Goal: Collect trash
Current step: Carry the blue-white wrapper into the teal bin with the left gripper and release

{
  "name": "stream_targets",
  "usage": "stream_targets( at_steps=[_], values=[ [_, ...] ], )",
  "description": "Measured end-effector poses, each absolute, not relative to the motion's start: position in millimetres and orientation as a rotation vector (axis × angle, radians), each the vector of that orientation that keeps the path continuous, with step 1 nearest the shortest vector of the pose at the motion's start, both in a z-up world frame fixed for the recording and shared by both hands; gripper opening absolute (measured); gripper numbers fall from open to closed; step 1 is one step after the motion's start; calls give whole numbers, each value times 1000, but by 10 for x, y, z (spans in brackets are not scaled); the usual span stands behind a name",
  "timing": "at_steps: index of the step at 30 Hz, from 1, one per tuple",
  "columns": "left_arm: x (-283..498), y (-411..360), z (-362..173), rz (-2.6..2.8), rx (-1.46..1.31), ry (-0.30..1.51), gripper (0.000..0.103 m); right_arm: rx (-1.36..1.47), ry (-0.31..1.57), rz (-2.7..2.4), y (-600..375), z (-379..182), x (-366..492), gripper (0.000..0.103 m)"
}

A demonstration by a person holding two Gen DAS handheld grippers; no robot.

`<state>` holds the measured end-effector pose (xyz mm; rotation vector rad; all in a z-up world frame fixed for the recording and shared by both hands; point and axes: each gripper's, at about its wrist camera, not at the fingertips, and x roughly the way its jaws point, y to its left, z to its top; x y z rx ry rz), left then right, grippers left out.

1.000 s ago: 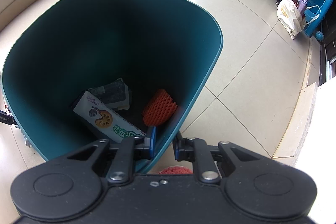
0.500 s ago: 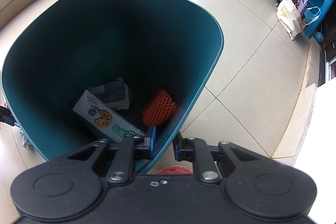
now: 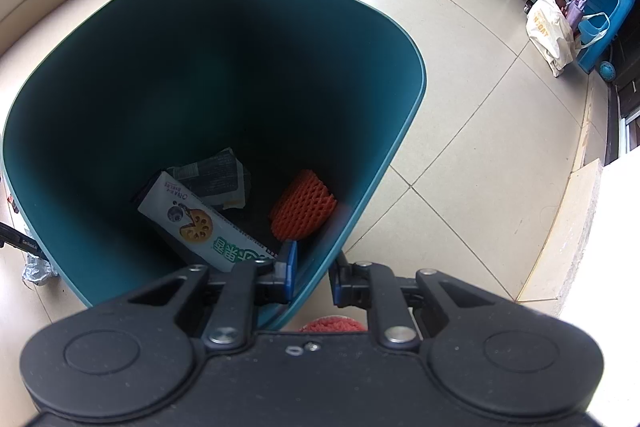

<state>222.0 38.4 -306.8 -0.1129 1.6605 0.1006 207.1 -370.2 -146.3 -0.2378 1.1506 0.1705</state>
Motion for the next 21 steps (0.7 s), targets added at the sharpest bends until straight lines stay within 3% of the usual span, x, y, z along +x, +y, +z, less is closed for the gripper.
stream_targets(
  at_steps=[7,21],
  values=[
    [2282,156,-2515,-25,-16,1609,29,-229,1150,169,-3708,-1456,2077,16],
    [2486,-532,-829,-299,30,1318,29,-234,1151,171,-3712,-1453,2082,16]
  ],
)
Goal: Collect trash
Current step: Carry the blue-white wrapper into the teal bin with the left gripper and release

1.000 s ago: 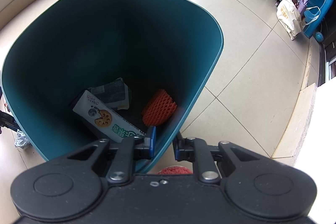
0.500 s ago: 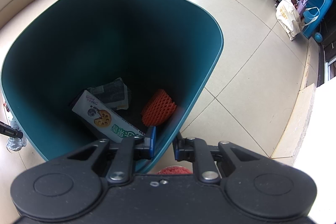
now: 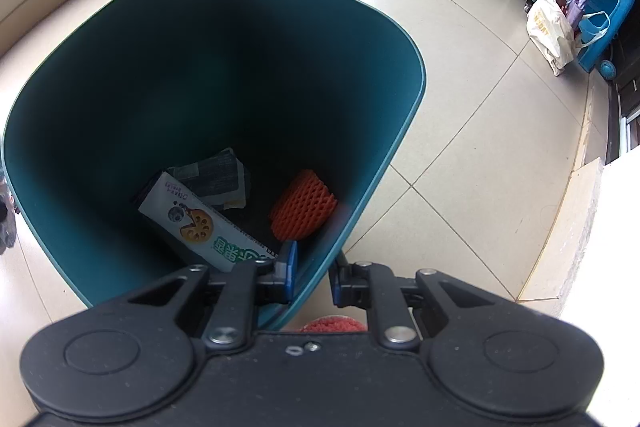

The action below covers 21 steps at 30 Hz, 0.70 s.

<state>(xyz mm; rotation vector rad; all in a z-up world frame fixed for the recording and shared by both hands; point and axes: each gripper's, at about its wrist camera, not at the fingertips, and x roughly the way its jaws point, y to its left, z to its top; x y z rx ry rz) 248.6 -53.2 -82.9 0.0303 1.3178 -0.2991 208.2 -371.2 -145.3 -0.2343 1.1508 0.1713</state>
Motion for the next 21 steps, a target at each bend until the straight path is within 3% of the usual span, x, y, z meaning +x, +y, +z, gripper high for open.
stream_targets(
  at_steps=[11,21],
  values=[
    [2572,-1083,20,-451,79,1149,29,-238,1150,171,-3700,-1455,2079,16],
    [2911,-1965,-45,-545,130,1117,30,-238,1149,173,-3696,-1459,2071,16]
  ],
)
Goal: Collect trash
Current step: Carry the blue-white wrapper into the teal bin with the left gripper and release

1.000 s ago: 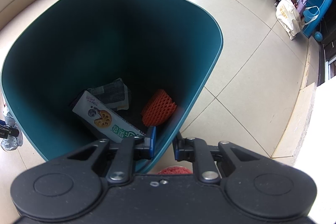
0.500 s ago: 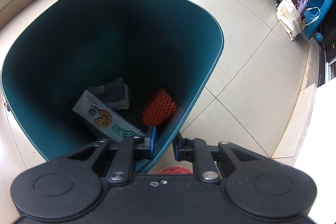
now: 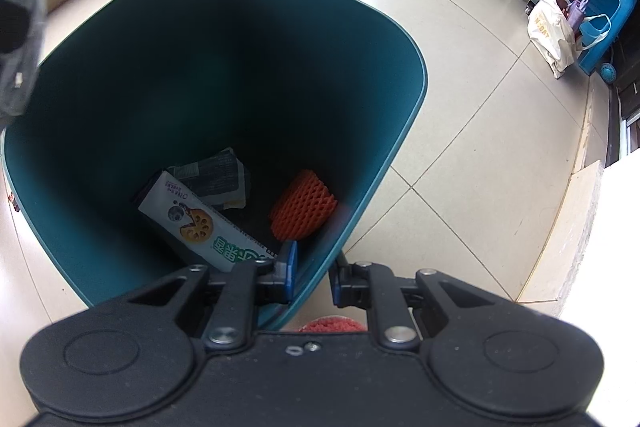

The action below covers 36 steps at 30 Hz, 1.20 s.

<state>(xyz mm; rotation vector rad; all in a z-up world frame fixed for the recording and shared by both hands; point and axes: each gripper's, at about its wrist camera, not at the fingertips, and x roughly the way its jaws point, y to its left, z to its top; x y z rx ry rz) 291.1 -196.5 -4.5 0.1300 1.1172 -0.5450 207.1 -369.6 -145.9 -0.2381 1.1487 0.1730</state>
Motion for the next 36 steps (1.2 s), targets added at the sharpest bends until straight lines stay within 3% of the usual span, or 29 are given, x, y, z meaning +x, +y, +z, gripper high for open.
stream_targets(
  at_steps=[13,26,29,31,36],
  values=[
    [3251,-2663,-1172,-472,337,1291,30,-237,1144,178,-3704,-1448,2058,16],
    [3181,-2966,-1533,-478,443,1375,31,-239,1145,180,-3704,-1436,2060,16],
    [3218,-2891,-1510,-481,437,1362,40,-237,1145,180,-3704,-1436,2060,16],
    [3221,-2859,-1475,-491,420,1343,56,-238,1145,180,-3706,-1438,2059,16],
    [3160,-2804,-1371,-523,395,1312,59,-239,1145,181,-3711,-1438,2062,16]
  ],
)
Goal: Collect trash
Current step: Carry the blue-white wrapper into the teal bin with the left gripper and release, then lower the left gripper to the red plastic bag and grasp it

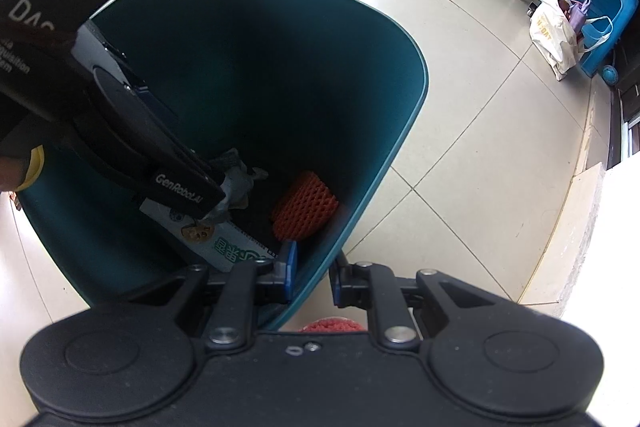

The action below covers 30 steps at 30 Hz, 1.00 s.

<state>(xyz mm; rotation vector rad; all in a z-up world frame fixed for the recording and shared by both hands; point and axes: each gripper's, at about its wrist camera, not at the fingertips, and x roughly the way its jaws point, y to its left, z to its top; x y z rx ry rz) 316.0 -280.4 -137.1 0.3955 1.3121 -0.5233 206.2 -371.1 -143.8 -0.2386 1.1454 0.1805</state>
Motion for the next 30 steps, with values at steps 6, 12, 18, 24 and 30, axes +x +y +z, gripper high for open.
stream_targets(
  at_steps=[6,12,18,24,30],
  values=[
    [3088,-2681,-1161,-562,352,1271,59,-243,1147,180,-3698,-1439,2067,16],
    [2950,-2482,-845,-639,290,1213,61,-247,1151,177,-3676,-1439,2071,16],
    [2801,-2201,-515,-669,258,1153,66,-247,1152,177,-3675,-1443,2083,16],
    [2680,-1762,-276,-666,195,1099,66,-247,1154,177,-3681,-1444,2087,16],
    [2653,-1189,-195,-557,158,1058,67,-248,1160,177,-3674,-1459,2087,17]
  ],
)
